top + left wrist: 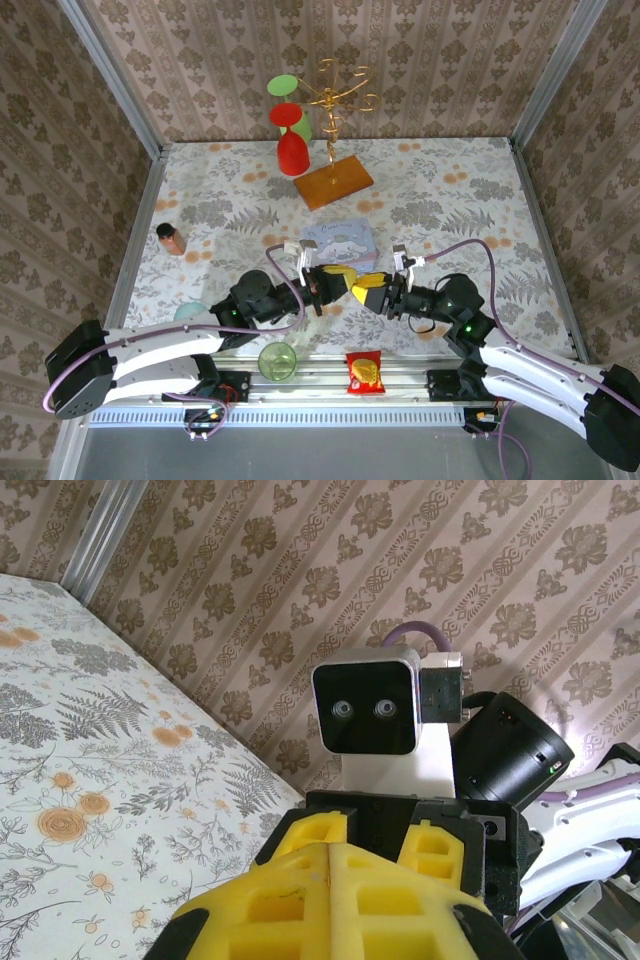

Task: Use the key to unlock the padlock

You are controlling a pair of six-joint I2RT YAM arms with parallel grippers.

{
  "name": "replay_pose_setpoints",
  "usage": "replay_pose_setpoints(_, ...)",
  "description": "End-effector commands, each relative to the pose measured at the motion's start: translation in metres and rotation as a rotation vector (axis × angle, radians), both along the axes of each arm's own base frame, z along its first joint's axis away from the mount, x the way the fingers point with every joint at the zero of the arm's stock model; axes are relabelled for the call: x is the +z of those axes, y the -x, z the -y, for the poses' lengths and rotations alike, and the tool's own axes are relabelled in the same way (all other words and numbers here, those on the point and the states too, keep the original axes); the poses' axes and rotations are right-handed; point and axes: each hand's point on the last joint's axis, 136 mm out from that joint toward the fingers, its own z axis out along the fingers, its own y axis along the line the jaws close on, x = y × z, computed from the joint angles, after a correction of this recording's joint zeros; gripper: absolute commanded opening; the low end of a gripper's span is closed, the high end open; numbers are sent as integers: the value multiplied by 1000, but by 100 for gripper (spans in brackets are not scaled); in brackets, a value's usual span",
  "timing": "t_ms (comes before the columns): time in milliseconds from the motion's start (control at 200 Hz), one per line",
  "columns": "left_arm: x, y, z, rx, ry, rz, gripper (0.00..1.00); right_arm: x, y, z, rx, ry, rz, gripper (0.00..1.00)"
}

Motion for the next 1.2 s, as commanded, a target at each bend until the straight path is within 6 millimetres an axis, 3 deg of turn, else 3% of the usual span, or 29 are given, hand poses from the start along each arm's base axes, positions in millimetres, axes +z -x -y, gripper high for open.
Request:
replay_pose_setpoints(0, 16, 3, -2, -4, 67, 14, 0, 15, 6, 4, 12, -56, 48, 25)
replay_pose_setpoints(420, 12, 2, 4, -7, 91, -1, 0, 17, 9, 7, 13, -94, 46, 21)
replay_pose_setpoints(655, 7, 1, 7, -12, 68, -8, 0, 17, 8, 11, -12, -104, 62, 4)
replay_pose_setpoints(755, 4, 1, 8, -11, 62, -16, 0, 15, 6, 13, -30, -102, 55, 4)
replay_pose_setpoints(910, -1, -1, 7, -1, 62, -26, 0, 12, 4, 18, -63, -105, 46, 16)
replay_pose_setpoints(1195, 1, 1, 10, -20, 69, -19, 0, 17, 4, 14, -44, -114, 60, 15)
